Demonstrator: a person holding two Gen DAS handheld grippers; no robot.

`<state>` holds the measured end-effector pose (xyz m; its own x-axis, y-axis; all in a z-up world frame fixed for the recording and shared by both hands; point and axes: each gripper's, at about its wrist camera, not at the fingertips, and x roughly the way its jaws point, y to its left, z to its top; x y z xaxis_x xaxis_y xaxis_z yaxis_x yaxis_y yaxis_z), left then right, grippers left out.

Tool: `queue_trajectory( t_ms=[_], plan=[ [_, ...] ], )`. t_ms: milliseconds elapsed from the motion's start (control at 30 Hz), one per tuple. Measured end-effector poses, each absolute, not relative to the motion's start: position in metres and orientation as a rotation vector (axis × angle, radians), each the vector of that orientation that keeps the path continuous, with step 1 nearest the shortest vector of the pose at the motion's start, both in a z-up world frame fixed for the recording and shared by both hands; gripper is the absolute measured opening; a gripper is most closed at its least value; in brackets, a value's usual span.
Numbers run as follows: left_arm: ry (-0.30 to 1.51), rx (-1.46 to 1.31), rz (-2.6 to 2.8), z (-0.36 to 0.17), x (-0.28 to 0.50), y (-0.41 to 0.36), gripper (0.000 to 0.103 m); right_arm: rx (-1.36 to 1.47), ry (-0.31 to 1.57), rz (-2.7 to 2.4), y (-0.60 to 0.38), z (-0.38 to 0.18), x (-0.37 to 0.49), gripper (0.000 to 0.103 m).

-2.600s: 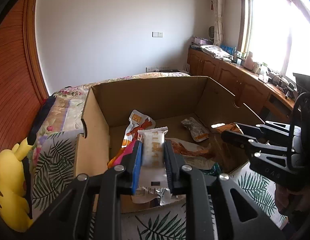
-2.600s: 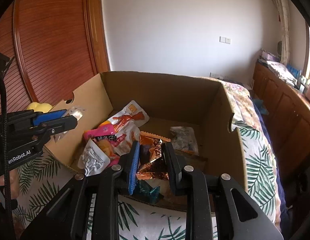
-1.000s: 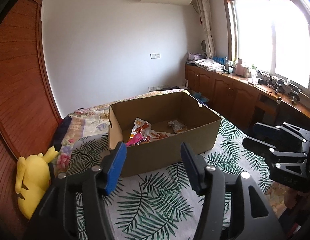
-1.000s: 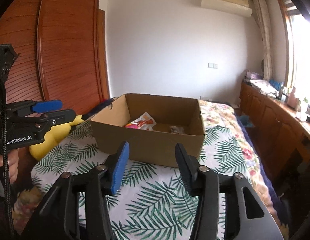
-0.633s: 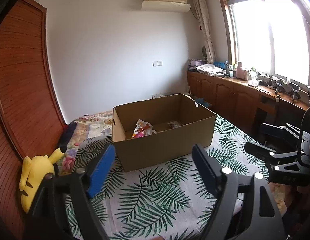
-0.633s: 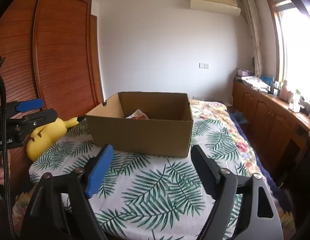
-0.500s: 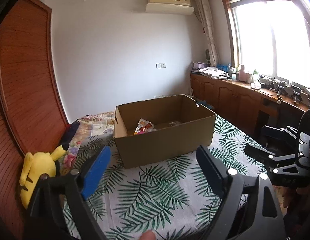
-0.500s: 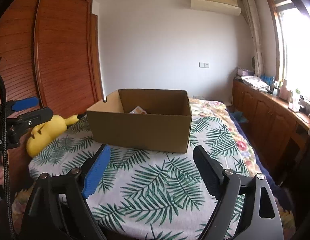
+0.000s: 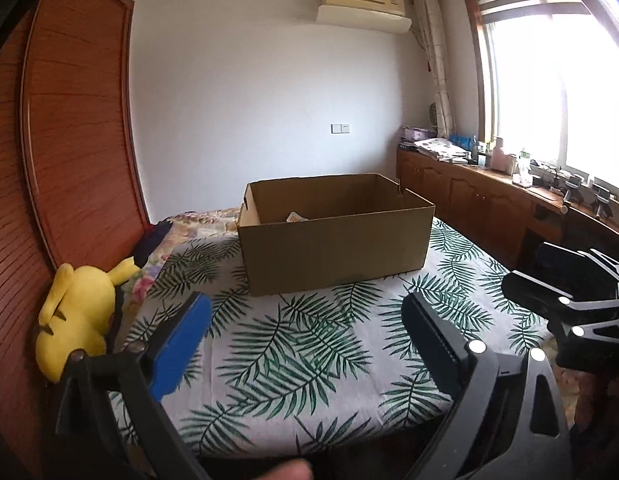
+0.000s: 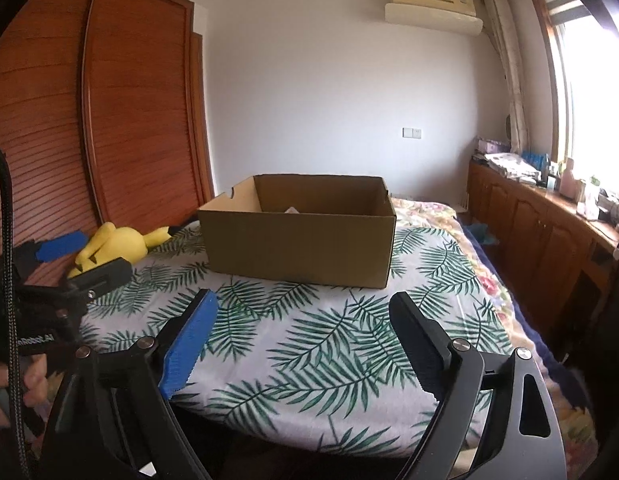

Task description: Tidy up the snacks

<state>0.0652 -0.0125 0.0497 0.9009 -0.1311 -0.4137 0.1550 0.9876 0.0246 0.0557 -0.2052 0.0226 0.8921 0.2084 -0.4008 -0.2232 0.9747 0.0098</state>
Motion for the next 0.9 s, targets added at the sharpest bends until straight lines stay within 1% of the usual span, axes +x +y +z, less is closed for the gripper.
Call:
queue_trajectory(
  t_ms=[167, 500, 900],
  plan=[
    [0.426, 0.040, -0.101, 0.045, 0.052, -0.010, 0.097, 0.021, 0.422, 0.207, -0.207, 0.022, 0.042, 0.089],
    [0.465, 0.036, -0.047, 0.026, 0.038, -0.006, 0.097, 0.036, 0.406, 0.169, -0.202, 0.015, 0.018, 0.089],
    [0.460, 0.046, -0.039, 0.018, 0.032, -0.007, 0.097, 0.047, 0.410, 0.121, -0.207, 0.002, 0.014, 0.089]
  ],
)
